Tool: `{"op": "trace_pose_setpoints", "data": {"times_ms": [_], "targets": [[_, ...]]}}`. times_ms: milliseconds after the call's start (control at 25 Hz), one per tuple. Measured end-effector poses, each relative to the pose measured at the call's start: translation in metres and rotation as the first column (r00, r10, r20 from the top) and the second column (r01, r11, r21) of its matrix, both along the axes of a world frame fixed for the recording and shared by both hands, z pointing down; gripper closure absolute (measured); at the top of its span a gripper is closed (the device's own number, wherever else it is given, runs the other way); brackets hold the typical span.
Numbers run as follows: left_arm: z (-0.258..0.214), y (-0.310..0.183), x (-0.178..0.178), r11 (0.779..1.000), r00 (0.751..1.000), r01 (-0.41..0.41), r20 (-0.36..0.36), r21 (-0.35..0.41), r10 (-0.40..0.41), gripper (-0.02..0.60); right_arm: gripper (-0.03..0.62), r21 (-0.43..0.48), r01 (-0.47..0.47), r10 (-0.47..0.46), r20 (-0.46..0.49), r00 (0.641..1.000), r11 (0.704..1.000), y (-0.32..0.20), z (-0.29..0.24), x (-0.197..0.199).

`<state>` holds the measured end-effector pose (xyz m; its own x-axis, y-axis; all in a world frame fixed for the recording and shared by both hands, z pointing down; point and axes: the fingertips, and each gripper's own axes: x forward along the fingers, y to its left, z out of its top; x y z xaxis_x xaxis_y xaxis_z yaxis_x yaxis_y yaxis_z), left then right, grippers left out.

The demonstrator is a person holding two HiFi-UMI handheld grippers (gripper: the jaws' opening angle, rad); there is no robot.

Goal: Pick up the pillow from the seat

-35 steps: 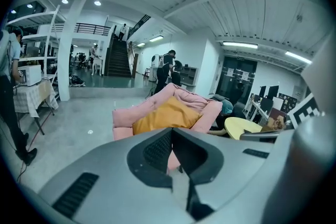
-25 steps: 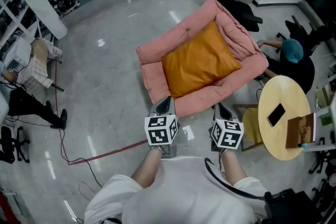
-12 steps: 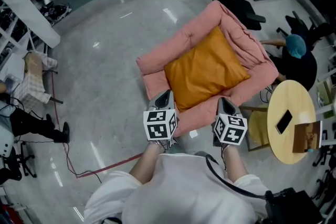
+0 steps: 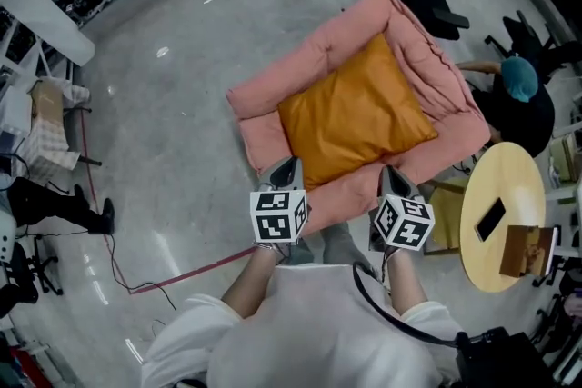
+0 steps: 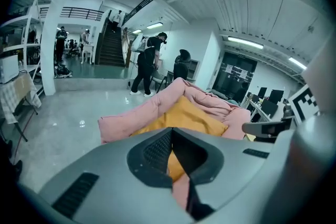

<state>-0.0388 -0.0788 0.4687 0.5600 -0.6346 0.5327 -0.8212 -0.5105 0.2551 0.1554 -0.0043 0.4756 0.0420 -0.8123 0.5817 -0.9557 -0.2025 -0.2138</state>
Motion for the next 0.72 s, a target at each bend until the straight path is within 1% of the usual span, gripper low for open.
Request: {"op": "trace_pose_setpoints", "data": {"times_ms": [200,360,520,720], "targets": [[-0.006,-0.019,0.014,1.000,1.000,0.008,0.013,0.008,-0.008,0.574,0.565,0.011,0.042,-0.042,-0.018,0.999,0.999,-0.034,-0.008,0.010],[-0.004,-0.035,0.025,1.000,1.000,0.013,0.011,0.002,-0.013,0.574,0.565,0.047,0.045,-0.044,-0.014,0.999,0.998,-0.050,-0.016,0.021],[0.004,-0.042,0.038,1.000,1.000,0.015,-0.023,-0.008,-0.015,0.574,0.564,0.044,0.041,-0.040,-0.004,0.999,0.998,-0.056,-0.008,0.035],[0.013,-0.055,0.049,1.000,1.000,0.013,-0.017,-0.025,-0.014,0.574,0.563,0.012,0.040,-0.040,-0.008,0.999,0.999,-0.070,0.003,0.049]]}}
